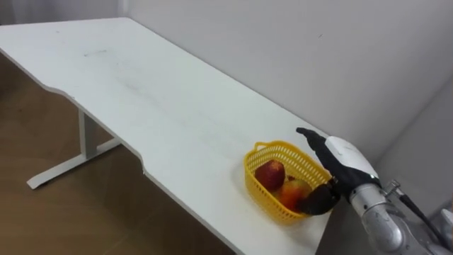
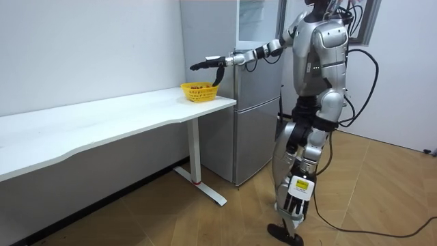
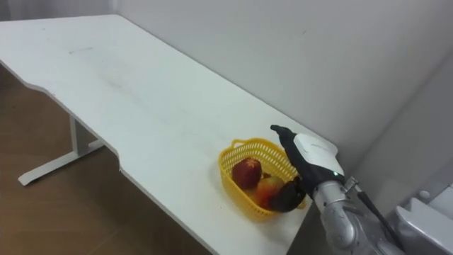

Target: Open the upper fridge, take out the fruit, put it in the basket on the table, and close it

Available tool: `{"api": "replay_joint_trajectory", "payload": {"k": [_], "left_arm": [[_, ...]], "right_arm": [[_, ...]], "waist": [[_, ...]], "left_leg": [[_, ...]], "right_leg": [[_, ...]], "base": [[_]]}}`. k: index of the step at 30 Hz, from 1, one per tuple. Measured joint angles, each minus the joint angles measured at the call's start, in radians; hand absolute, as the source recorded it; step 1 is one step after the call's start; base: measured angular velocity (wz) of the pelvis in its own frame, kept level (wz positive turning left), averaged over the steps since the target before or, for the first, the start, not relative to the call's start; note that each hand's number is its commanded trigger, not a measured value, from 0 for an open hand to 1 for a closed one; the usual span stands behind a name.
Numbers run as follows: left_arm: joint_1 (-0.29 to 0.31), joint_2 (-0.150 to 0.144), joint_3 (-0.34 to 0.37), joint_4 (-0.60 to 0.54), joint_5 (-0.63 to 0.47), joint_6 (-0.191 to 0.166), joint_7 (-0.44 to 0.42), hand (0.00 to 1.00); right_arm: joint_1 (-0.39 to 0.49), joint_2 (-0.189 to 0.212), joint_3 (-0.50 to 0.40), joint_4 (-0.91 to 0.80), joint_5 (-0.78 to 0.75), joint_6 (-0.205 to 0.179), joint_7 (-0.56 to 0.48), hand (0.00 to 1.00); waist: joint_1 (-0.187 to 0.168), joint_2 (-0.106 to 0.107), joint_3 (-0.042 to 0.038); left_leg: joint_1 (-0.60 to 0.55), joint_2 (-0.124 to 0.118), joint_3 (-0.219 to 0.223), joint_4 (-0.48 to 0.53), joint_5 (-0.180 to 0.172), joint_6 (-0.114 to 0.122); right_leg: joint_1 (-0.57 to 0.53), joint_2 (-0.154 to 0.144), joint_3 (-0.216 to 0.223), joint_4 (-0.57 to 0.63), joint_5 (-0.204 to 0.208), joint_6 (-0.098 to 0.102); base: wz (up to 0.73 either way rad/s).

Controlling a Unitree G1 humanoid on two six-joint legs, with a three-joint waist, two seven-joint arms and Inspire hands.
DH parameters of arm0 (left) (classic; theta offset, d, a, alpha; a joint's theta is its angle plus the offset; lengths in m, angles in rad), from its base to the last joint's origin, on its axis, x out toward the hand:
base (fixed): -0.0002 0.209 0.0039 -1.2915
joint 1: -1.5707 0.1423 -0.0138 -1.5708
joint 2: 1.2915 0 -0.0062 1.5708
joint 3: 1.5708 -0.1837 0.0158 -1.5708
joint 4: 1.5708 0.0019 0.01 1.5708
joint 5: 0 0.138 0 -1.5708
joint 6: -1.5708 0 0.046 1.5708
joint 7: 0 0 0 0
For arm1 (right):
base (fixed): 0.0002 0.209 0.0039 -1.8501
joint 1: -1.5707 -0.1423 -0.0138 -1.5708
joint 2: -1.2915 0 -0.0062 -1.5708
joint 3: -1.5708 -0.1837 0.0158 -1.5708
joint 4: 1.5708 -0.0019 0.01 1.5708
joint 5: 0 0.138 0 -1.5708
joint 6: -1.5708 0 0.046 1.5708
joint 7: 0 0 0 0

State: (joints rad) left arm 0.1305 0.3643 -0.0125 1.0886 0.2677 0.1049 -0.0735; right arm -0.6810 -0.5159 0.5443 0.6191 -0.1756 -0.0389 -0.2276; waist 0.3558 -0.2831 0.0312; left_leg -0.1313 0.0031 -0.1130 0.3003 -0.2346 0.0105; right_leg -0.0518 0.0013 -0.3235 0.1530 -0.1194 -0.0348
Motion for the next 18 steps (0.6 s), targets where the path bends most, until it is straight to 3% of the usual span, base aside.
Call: {"api": "replay_joint_trajectory", "payload": {"k": [1,3,6,8,11,12,18], "left_arm": [[0.002,0.0,0.0,0.0,0.0,0.001,0.0,0.0],[0.021,-0.001,0.003,-0.008,0.003,0.009,0.003,0.0],[0.048,-0.003,0.01,-0.023,0.009,0.01,0.019,0.0],[0.067,-0.004,0.018,-0.052,0.009,0.009,0.028,0.0],[0.101,-0.031,0.039,-0.073,0.009,0.005,0.045,0.0],[0.109,-0.045,0.05,-0.074,0.009,0.003,0.045,0.0],[0.139,-0.077,0.062,-0.075,0.009,0.003,0.047,0.0]], "right_arm": [[0.001,-0.004,0.0,-0.012,0.011,0.002,0.0,0.0],[0.008,-0.011,-0.004,-0.059,0.052,0.007,0.001,0.0],[0.016,-0.011,-0.012,-0.101,0.11,0.004,0.001,0.0],[0.017,-0.011,-0.022,-0.124,0.127,0.006,0.001,0.0],[0.026,-0.011,-0.058,-0.206,0.135,0.005,-0.008,0.0],[0.041,-0.01,-0.081,-0.244,0.144,-0.004,-0.014,0.0],[0.115,-0.01,-0.212,-0.476,0.189,-0.004,-0.025,0.0]], "waist": [[-0.001,0.003,-0.0013],[-0.007,0.012,-0.018],[-0.021,0.035,-0.0182],[-0.028,0.036,-0.0202],[-0.054,0.047,-0.0198],[-0.057,0.058,-0.0148],[-0.087,0.08,-0.0221]], "left_leg": [[0.0,0.0,0.001,-0.001,0.0,0.0],[0.013,0.001,0.007,-0.01,0.0,0.0],[0.05,0.0,0.005,-0.025,0.0,0.001],[0.059,0.001,0.004,-0.031,0.001,0.001],[0.083,0.001,0.007,-0.037,0.001,0.001],[0.094,0.002,0.013,-0.046,0.002,0.002],[0.132,0.007,0.037,-0.069,0.001,0.003]], "right_leg": [[0.0,0.0,0.001,0.0,0.001,0.0],[0.004,0.0,0.007,0.0,0.001,0.0],[0.035,0.0,0.013,-0.002,0.001,0.0],[0.041,0.001,0.019,-0.002,0.001,0.0],[0.061,0.001,0.024,-0.002,0.001,0.001],[0.069,0.002,0.03,-0.003,0.001,0.001],[0.087,0.004,0.053,-0.003,-0.001,0.003]], "base": [[-0.04],[-0.09],[-0.01],[0.0],[-0.03],[-0.09],[-0.14]]}}
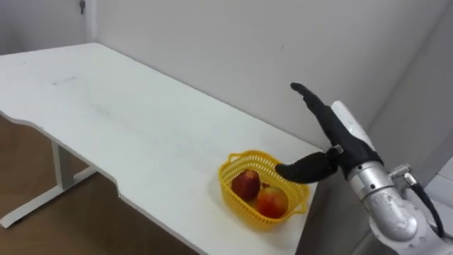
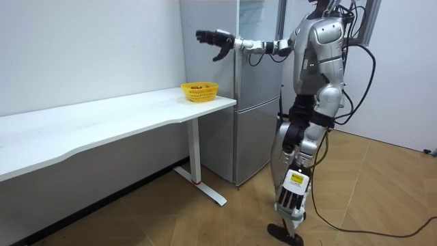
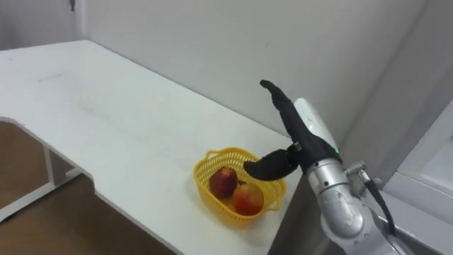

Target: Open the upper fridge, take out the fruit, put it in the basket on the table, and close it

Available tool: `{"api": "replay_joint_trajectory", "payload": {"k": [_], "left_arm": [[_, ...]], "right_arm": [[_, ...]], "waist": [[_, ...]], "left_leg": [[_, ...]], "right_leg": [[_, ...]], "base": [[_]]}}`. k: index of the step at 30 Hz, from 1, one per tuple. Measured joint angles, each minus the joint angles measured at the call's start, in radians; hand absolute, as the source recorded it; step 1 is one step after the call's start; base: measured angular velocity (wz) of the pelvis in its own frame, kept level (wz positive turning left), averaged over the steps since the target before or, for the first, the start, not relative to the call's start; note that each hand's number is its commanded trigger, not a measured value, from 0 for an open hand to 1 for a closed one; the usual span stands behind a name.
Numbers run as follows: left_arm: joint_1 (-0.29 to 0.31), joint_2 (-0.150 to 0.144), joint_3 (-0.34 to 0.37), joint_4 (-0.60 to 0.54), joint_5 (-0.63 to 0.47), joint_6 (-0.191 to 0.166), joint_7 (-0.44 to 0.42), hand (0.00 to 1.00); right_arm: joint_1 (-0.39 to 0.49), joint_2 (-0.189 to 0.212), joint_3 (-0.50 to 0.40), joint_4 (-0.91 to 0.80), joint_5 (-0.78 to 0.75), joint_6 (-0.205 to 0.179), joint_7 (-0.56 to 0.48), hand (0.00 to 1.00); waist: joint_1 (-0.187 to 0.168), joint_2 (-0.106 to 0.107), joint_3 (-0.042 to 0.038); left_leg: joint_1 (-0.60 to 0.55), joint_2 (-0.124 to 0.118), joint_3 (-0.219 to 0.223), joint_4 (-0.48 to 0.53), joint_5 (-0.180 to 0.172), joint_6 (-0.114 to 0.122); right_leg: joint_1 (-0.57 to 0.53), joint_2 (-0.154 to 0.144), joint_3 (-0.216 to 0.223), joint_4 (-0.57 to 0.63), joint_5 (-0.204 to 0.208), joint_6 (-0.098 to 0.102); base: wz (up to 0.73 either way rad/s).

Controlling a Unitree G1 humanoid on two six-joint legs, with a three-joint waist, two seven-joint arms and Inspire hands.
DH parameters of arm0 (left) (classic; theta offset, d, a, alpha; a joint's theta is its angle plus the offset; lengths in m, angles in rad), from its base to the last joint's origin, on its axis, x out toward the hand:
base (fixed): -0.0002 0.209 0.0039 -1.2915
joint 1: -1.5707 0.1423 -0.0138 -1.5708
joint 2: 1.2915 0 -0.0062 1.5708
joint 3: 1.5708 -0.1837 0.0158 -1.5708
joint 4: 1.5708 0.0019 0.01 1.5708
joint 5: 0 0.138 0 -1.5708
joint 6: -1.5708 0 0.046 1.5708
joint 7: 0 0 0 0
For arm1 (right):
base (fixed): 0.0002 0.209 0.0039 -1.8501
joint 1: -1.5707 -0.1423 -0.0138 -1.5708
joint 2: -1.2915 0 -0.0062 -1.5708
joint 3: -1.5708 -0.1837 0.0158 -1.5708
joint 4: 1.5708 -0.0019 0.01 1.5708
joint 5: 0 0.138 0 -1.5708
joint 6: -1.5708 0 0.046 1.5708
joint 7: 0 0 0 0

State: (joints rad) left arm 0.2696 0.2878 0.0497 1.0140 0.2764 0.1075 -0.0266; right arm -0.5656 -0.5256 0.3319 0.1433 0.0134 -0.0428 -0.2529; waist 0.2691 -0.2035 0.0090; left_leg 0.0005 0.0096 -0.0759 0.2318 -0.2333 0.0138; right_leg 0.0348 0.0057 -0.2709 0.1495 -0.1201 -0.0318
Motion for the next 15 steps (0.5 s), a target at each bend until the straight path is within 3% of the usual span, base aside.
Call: {"api": "replay_joint_trajectory", "payload": {"k": [2,6,8,9,11,15], "left_arm": [[0.009,-0.009,0.009,-0.004,0.0,0.0,0.0,0.0],[0.034,-0.013,0.009,-0.044,0.001,-0.003,0.001,0.0],[0.038,-0.015,0.007,-0.053,0.001,-0.005,0.003,0.0],[0.041,-0.023,0.013,-0.053,0.0,-0.004,0.009,0.0],[0.044,-0.037,0.017,-0.053,-0.002,-0.005,0.016,0.0],[0.032,-0.051,0.013,-0.05,0.0,-0.005,0.012,0.0]], "right_arm": [[0.019,0.0,-0.033,-0.074,0.007,-0.002,-0.016,0.0],[0.062,0.004,-0.073,-0.214,0.032,-0.003,-0.041,0.0],[0.062,0.007,-0.081,-0.266,0.028,-0.002,-0.041,0.0],[0.063,0.012,-0.084,-0.302,0.032,-0.001,-0.041,0.0],[0.076,0.017,-0.09,-0.368,0.061,-0.001,-0.04,0.0],[0.086,0.032,-0.09,-0.451,0.151,-0.008,0.006,0.0]], "waist": [[-0.017,0.018,-0.001],[-0.044,0.059,-0.011],[-0.066,0.073,-0.0059],[-0.072,0.083,-0.0045],[-0.076,0.09,-0.0052],[-0.106,0.093,-0.0067]], "left_leg": [[0.016,0.002,0.008,-0.003,0.0,0.0],[0.049,0.005,0.032,-0.02,-0.001,0.001],[0.057,0.006,0.04,-0.028,-0.001,0.001],[0.067,0.012,0.052,-0.032,-0.001,0.001],[0.079,0.013,0.071,-0.04,-0.001,0.001],[0.088,0.016,0.091,-0.043,-0.001,0.0]], "right_leg": [[0.012,0.0,-0.001,0.0,0.0,0.0],[0.025,0.0,0.023,0.001,-0.002,0.004],[0.029,0.0,0.031,0.001,-0.002,0.004],[0.032,0.001,0.054,0.001,-0.002,0.004],[0.033,0.006,0.078,0.002,-0.002,0.004],[0.033,0.015,0.083,0.002,-0.002,0.004]], "base": [[-0.12],[-0.19],[-0.14],[-0.27],[-0.33],[-0.13]]}}
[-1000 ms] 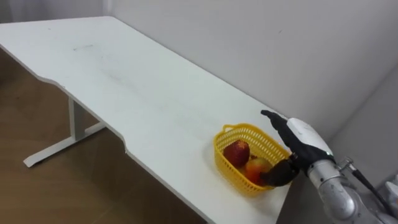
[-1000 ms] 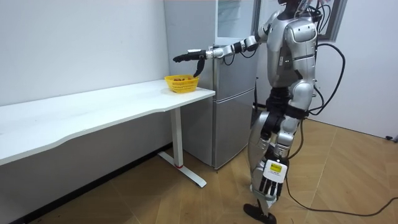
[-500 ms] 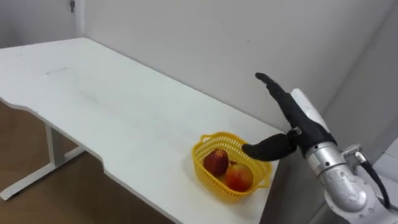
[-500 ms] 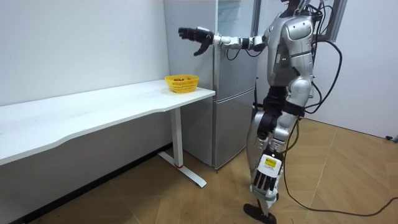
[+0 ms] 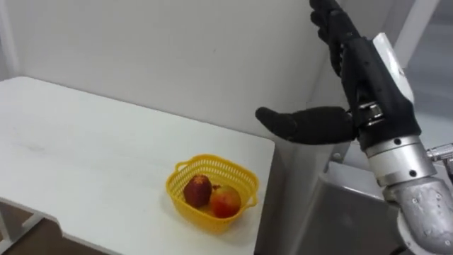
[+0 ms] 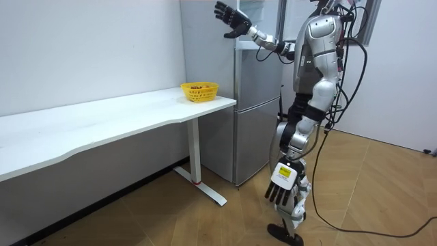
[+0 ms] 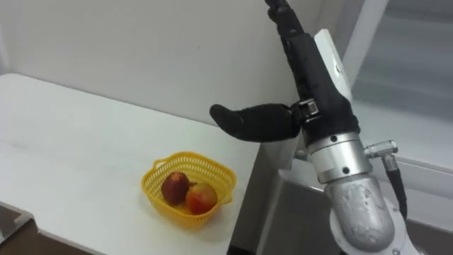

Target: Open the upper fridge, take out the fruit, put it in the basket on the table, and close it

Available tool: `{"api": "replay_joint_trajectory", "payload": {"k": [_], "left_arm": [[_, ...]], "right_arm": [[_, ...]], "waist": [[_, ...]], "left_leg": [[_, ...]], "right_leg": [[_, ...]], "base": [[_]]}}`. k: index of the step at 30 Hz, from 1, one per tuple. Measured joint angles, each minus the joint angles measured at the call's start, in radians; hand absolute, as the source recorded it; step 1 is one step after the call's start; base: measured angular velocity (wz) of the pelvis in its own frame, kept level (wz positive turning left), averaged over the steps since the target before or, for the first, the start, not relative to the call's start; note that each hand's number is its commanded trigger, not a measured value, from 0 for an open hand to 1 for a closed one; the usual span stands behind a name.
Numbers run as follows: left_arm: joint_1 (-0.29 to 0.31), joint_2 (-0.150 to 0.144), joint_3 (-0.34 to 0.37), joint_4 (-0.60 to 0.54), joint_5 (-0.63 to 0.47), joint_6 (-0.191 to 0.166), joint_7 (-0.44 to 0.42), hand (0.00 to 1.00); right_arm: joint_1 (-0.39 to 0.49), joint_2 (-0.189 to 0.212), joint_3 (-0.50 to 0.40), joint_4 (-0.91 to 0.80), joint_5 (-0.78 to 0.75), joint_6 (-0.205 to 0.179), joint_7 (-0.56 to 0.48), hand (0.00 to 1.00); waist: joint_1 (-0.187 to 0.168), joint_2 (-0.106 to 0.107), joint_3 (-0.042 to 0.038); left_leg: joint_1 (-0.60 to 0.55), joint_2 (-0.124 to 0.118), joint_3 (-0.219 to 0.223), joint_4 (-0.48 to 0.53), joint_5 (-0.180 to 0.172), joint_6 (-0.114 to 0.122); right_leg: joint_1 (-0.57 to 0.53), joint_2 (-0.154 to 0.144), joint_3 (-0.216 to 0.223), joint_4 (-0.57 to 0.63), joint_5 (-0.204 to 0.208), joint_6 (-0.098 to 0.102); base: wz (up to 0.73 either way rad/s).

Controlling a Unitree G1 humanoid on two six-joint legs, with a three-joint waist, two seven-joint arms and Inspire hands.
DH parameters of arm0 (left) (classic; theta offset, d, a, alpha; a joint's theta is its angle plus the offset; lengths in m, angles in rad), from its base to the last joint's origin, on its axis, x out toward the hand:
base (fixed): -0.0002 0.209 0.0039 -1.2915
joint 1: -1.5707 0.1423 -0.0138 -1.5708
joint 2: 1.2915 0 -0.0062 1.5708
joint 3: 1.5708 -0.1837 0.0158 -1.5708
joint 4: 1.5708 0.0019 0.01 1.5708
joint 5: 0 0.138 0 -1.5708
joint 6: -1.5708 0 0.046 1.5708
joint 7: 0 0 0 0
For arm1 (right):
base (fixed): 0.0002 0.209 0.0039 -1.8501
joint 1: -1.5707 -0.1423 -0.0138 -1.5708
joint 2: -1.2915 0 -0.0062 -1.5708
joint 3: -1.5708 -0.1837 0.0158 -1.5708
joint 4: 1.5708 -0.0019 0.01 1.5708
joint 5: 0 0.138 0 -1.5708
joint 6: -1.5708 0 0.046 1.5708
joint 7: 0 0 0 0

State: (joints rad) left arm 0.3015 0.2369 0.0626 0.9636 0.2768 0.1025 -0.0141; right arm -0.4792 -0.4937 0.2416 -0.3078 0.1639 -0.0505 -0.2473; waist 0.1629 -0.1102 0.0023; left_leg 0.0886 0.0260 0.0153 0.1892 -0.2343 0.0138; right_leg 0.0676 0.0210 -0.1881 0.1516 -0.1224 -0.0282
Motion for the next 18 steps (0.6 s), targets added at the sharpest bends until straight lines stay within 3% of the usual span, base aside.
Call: {"api": "replay_joint_trajectory", "payload": {"k": [4,7,10,12,16,18], "left_arm": [[-0.001,-0.003,-0.006,0.001,-0.003,-0.002,0.002,0.0],[-0.009,-0.002,-0.014,0.001,-0.008,0.0,0.004,0.0],[-0.018,-0.004,-0.03,0.004,-0.009,0.0,0.004,0.0],[-0.031,-0.004,-0.048,0.017,-0.011,0.0,0.005,0.0],[-0.046,-0.003,-0.059,0.032,-0.011,-0.005,0.005,0.0],[-0.045,0.001,-0.07,0.04,-0.011,-0.026,0.009,0.0]], "right_arm": [[0.076,0.016,0.0,-0.06,0.111,0.002,0.12,0.0],[0.134,0.025,0.004,-0.066,0.209,0.024,0.218,0.0],[0.207,0.055,0.011,-0.071,0.235,0.032,0.3,0.0],[0.254,0.078,0.015,-0.094,0.284,0.057,0.369,0.0],[0.269,0.084,0.014,-0.143,0.285,0.059,0.447,0.0],[0.272,0.086,0.014,-0.181,0.281,0.058,0.469,0.0]], "waist": [[-0.008,0.004,-0.0009],[-0.015,0.007,-0.0011],[-0.017,0.016,-0.0002],[-0.021,0.029,0.0012],[-0.046,0.052,-0.0038],[-0.051,0.06,-0.0068]], "left_leg": [[0.009,0.002,0.007,-0.005,-0.001,-0.001],[0.011,0.001,0.012,-0.005,-0.001,0.0],[0.013,0.002,0.019,-0.006,-0.001,0.001],[0.014,0.003,0.027,-0.008,-0.002,0.002],[0.009,0.003,0.029,-0.01,-0.002,0.002],[0.012,0.002,0.041,-0.008,-0.001,0.001]], "right_leg": [[0.003,-0.001,0.011,0.003,0.0,0.0],[0.002,-0.002,0.018,0.003,0.0,0.0],[0.002,-0.002,0.025,0.002,0.0,0.0],[-0.001,-0.001,0.036,0.002,0.0,0.0],[-0.008,0.0,0.037,0.003,0.0,0.0],[-0.012,0.002,0.041,0.003,0.001,-0.001]], "base": [[-0.08],[-0.03],[-0.07],[-0.1],[-0.02],[-0.11]]}}
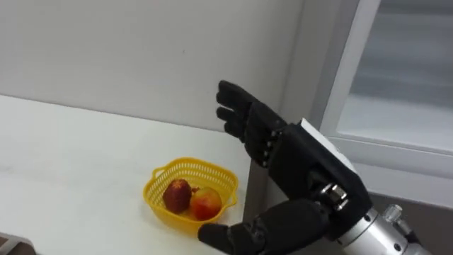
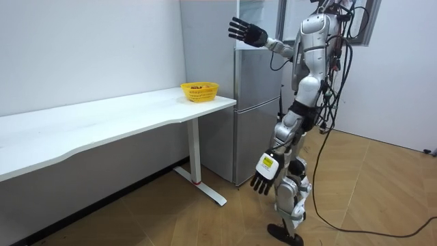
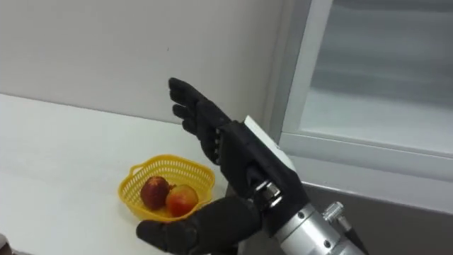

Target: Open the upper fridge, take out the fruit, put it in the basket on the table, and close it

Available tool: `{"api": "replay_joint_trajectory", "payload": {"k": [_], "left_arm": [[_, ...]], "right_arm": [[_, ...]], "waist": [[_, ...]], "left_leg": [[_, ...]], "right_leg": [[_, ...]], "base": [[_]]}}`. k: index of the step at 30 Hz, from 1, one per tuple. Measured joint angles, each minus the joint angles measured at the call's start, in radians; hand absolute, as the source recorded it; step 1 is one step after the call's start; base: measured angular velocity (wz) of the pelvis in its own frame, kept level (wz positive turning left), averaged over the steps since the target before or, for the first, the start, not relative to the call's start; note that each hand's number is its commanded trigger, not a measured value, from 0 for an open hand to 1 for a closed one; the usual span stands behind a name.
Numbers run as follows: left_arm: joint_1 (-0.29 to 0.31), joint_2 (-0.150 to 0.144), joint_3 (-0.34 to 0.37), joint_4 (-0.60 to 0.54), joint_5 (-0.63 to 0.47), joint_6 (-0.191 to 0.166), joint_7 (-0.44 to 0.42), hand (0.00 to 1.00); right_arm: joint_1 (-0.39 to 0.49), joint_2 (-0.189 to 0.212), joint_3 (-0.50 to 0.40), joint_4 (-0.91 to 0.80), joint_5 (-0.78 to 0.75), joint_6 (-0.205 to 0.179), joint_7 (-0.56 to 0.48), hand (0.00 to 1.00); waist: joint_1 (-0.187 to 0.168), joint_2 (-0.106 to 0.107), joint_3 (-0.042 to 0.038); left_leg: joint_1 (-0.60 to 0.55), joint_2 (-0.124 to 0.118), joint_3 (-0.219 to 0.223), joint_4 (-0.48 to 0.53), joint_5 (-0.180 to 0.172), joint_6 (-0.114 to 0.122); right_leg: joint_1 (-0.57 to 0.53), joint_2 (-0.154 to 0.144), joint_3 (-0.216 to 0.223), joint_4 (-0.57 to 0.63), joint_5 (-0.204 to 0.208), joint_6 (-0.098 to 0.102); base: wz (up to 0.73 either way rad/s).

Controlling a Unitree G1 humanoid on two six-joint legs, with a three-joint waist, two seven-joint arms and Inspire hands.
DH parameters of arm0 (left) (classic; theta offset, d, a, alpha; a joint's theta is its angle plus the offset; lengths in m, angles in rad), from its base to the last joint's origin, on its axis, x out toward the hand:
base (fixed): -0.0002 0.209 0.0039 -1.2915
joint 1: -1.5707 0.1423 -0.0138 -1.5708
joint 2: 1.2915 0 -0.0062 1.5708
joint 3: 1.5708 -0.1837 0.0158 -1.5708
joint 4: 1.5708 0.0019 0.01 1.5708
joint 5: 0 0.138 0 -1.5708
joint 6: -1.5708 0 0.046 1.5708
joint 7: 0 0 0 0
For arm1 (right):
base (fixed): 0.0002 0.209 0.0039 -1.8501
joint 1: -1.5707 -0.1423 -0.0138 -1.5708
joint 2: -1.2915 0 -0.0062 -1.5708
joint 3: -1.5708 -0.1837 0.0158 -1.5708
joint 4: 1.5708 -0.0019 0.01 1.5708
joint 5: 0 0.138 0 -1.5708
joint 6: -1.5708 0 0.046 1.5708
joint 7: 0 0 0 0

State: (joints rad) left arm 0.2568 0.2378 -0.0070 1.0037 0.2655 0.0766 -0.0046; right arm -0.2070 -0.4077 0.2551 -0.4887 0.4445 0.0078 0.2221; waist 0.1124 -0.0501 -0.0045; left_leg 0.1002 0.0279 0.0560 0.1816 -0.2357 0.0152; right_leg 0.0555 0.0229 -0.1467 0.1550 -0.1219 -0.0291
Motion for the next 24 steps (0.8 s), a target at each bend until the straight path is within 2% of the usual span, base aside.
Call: {"api": "replay_joint_trajectory", "payload": {"k": [4,7,8,10,13,15,17,22,24], "left_arm": [[-0.002,-0.014,0.003,0.01,0.009,-0.019,-0.001,0.0],[-0.003,-0.029,0.022,0.036,0.01,-0.032,-0.007,0.0],[-0.003,-0.03,0.028,0.038,0.01,-0.038,-0.007,0.0],[-0.006,-0.03,0.037,0.051,0.01,-0.045,-0.007,0.0],[-0.008,-0.03,0.043,0.062,0.011,-0.055,-0.003,0.0],[-0.006,-0.035,0.043,0.062,0.011,-0.064,0.004,0.0],[-0.004,-0.04,0.043,0.075,0.009,-0.082,0.01,0.0],[0.004,-0.048,0.063,0.092,0.01,-0.115,0.013,0.0],[0.014,-0.052,0.088,0.112,0.01,-0.129,0.015,0.0]], "right_arm": [[0.056,0.027,-0.042,-0.081,-0.025,-0.006,0.023,0.0],[0.095,0.049,-0.102,-0.121,-0.077,-0.01,0.02,0.0],[0.103,0.056,-0.128,-0.139,-0.113,-0.014,0.019,0.0],[0.108,0.064,-0.159,-0.163,-0.154,-0.038,0.002,0.0],[0.108,0.081,-0.21,-0.194,-0.171,-0.084,-0.035,0.0],[0.108,0.098,-0.246,-0.197,-0.214,-0.117,-0.088,0.0],[0.108,0.101,-0.286,-0.203,-0.256,-0.131,-0.127,0.0],[0.109,0.1,-0.412,-0.208,-0.334,-0.206,-0.264,0.0],[0.114,0.101,-0.462,-0.208,-0.366,-0.231,-0.321,0.0]], "waist": [[-0.016,0.005,-0.0005],[-0.028,0.007,0.0],[-0.037,0.007,-0.0002],[-0.054,0.009,0.0009],[-0.066,0.014,-0.0013],[-0.086,0.022,-0.0031],[-0.106,0.028,-0.0016],[-0.143,0.04,-0.0003],[-0.152,0.042,0.0008]], "left_leg": [[0.0,0.001,0.008,0.001,0.0,0.0],[0.013,0.002,0.025,-0.008,0.0,0.0],[0.016,0.009,0.025,-0.013,0.0,0.0],[0.019,0.012,0.03,-0.014,-0.001,0.0],[0.028,0.014,0.043,-0.018,-0.002,-0.001],[0.03,0.015,0.051,-0.017,-0.005,-0.002],[0.031,0.014,0.049,-0.015,-0.006,-0.001],[0.037,0.014,0.06,-0.017,-0.006,-0.001],[0.052,0.015,0.081,-0.021,-0.007,-0.002]], "right_leg": [[-0.001,0.001,0.008,0.0,0.001,-0.001],[-0.001,0.005,0.02,0.001,0.001,-0.001],[-0.002,0.006,0.023,0.003,0.001,-0.001],[-0.005,0.008,0.023,0.015,0.001,-0.001],[-0.003,0.012,0.036,0.016,0.001,-0.001],[-0.002,0.013,0.042,0.017,0.001,-0.001],[-0.002,0.013,0.052,0.019,0.001,-0.002],[-0.007,0.016,0.065,0.024,0.001,-0.002],[-0.007,0.021,0.081,0.029,0.0,-0.003]], "base": [[-0.04],[-0.18],[-0.11],[-0.05],[-0.14],[-0.08],[-0.06],[-0.09],[-0.25]]}}
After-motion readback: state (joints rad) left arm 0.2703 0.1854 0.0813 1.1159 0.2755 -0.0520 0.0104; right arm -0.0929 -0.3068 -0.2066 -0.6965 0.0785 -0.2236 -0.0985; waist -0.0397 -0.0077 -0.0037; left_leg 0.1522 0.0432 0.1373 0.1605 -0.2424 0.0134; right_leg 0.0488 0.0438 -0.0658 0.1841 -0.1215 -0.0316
